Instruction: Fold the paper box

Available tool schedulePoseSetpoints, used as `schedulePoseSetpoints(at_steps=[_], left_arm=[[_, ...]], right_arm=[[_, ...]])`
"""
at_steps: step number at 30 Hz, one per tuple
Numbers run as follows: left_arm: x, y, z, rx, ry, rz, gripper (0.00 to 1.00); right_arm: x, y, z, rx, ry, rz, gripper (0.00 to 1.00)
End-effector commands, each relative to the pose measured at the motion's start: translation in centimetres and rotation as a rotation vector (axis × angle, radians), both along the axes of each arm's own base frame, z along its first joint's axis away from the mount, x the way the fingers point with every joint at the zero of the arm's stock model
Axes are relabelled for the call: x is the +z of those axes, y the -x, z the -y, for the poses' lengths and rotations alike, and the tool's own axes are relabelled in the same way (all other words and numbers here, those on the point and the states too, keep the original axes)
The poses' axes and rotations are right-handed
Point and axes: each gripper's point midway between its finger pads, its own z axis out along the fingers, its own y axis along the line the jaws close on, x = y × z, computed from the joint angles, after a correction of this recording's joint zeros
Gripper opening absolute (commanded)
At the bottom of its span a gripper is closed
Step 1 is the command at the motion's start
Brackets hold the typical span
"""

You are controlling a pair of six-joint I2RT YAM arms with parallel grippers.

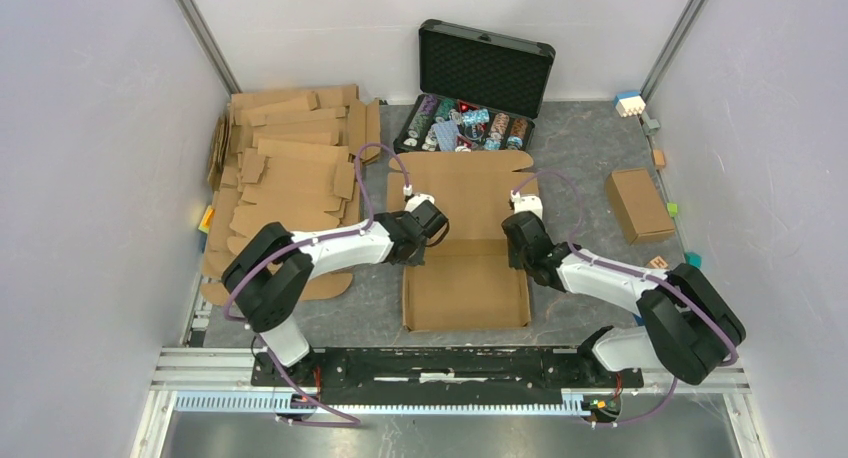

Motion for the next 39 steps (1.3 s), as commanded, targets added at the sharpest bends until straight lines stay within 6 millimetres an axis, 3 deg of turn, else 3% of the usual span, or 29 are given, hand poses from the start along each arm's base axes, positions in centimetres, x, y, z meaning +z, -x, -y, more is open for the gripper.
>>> schedulePoseSetpoints(at_steps=[1, 5, 7, 8, 11, 14, 19, 25, 31, 35, 39], left_arm=[[0.5, -0.7, -1.1, 0.022, -0.14, 0.052, 0.02], [0.4, -1.0, -0.6, 0.017, -0.154, 0.055, 0.02], [0.6, -1.0, -0.4, 0.016, -0.15, 0.059, 0.02], [0.7, -1.0, -0.3, 0.014, -0.144, 0.059, 0.07], [1.3, -0.8, -0.1, 0.004, -0.114, 0.067, 0.47], [2.7, -0.8, 0.0, 0.002, -0.067, 0.098, 0.61], [5.7, -0.5, 0.1, -0.006, 0.021, 0.144, 0.74], [9.4, -0.3, 0.0, 0.019, 0.213, 0.204, 0.9], [12.7, -4.7, -3.1, 0.158, 0.407, 0.263, 0.95], [13.6, -7.7, -4.1, 0.223, 0.463, 0.296, 0.96], [12.4, -10.0, -4.2, 0.23, 0.506, 0.236, 0.96]], right_arm=[[2.0, -1.3, 0.4, -0.044, -0.009, 0.105, 0.08], [2.1, -1.4, 0.4, -0.03, -0.003, 0.113, 0.11], [2.1, -1.4, 0.3, -0.016, 0.007, 0.108, 0.17], [2.2, -1.5, 0.3, -0.004, 0.013, 0.104, 0.26], [2.3, -1.7, 0.3, 0.01, 0.032, 0.084, 0.63], [2.8, -1.8, -0.1, 0.031, -0.007, 0.09, 0.79], [5.2, -1.7, -1.1, 0.083, -0.101, 0.134, 0.96], [8.8, -3.1, 0.6, 0.049, -0.093, 0.189, 0.98], [12.7, -6.4, 1.9, -0.022, -0.161, 0.268, 0.98], [12.7, -9.4, 4.1, -0.089, -0.182, 0.251, 0.98], [11.3, -11.2, 3.4, -0.01, -0.402, 0.186, 0.96]])
